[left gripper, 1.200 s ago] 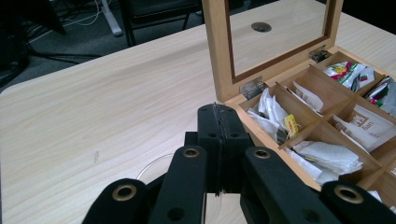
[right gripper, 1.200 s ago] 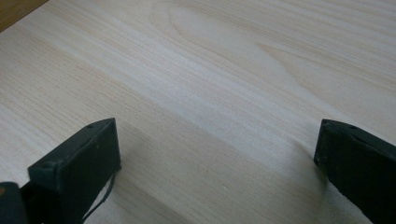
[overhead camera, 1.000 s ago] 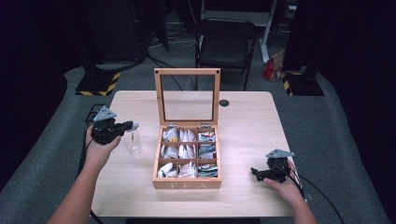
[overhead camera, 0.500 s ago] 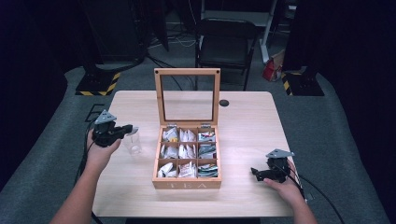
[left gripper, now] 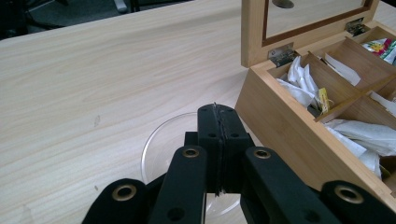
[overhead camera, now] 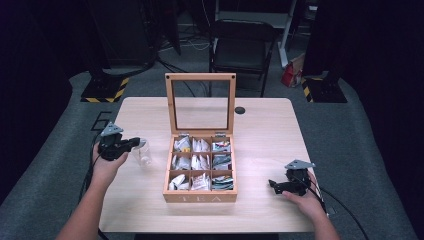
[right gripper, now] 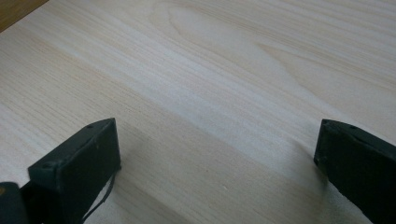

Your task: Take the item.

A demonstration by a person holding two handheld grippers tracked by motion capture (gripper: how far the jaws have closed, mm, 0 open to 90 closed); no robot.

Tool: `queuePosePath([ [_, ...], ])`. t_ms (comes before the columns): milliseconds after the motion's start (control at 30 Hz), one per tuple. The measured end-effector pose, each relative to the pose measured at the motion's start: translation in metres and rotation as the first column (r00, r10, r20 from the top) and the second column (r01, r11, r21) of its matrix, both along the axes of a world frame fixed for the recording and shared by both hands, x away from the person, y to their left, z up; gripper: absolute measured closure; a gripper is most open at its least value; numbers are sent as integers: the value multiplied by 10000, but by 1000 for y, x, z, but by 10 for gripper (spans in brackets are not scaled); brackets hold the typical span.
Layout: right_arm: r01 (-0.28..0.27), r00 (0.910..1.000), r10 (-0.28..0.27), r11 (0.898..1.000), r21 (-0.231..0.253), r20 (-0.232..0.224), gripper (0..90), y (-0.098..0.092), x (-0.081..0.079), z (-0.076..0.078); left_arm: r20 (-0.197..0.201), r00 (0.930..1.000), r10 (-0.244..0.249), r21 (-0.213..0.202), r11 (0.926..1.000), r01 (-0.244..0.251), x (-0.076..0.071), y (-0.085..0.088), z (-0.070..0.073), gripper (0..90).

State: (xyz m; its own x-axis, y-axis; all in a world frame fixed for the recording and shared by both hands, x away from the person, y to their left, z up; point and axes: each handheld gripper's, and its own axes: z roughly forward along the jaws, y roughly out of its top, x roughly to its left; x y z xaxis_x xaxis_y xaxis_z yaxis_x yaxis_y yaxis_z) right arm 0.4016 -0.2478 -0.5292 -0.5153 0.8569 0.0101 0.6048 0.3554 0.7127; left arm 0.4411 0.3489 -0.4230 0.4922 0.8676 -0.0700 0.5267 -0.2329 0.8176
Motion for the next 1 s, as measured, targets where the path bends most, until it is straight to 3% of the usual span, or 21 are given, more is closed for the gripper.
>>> queuePosePath([
  [567,7,10000,-7,10000,4,11,0,0,0,0,-164,9998,149,-20,9999,-150,2,3,-5,864],
  [1000,15,10000,-15,10000,11,20,0,0,0,0,-74,9988,489,-261,9985,-490,0,8,-2,693],
])
